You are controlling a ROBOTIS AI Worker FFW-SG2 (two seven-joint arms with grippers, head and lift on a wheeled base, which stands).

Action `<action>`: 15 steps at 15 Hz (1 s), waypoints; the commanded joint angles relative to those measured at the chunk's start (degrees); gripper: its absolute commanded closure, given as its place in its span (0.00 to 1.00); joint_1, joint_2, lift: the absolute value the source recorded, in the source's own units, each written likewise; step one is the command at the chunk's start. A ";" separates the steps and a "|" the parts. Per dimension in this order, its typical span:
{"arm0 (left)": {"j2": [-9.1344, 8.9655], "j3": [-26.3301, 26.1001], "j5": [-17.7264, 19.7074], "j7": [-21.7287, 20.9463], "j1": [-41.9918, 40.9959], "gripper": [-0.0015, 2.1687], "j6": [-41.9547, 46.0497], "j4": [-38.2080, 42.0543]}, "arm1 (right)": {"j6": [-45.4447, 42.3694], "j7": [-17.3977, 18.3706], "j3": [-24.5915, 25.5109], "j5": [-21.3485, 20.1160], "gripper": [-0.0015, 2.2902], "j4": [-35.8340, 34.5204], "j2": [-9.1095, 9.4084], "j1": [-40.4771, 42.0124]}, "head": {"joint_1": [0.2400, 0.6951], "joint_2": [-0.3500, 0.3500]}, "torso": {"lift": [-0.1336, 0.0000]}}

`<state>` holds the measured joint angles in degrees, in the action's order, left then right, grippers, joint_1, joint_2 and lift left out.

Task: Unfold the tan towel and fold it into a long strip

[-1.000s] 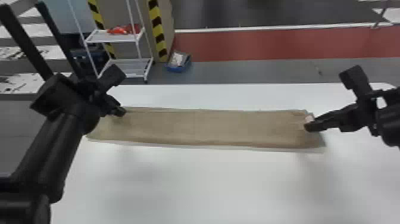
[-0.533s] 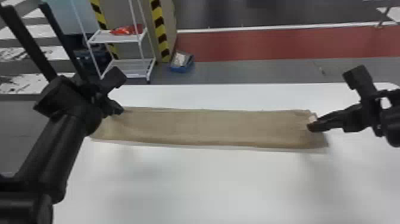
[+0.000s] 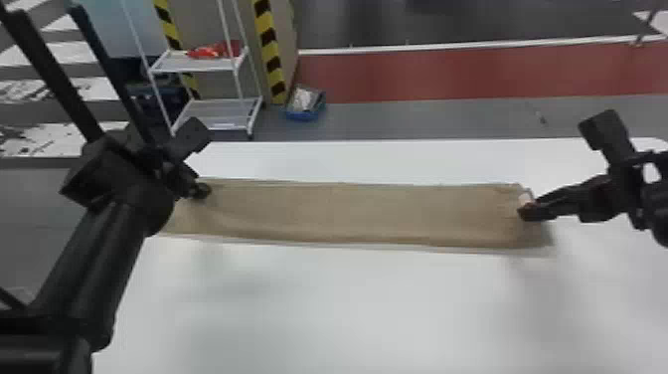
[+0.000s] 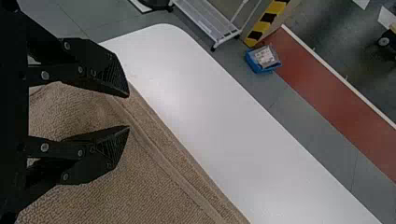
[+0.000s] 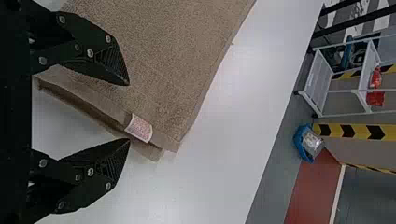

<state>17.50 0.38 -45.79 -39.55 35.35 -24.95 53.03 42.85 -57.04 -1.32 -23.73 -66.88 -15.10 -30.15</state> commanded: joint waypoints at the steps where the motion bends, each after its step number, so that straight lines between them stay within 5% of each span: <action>1: 0.08 -0.38 -0.61 1.58 -0.02 0.23 -0.14 -0.38 | 0.00 -0.09 0.00 0.00 0.24 0.00 -0.02 -0.09 | 1.00 0.68 | 0.08; 15: 0.00 -0.73 -1.67 -3.34 3.24 0.32 0.21 -4.52 | -0.17 -0.53 1.05 0.17 0.24 0.00 -0.20 0.44 | 1.00 0.67 | 0.08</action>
<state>17.50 -0.33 -47.39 -42.74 38.55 -24.83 48.58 42.81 -57.59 -0.38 -23.63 -66.88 -15.29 -29.81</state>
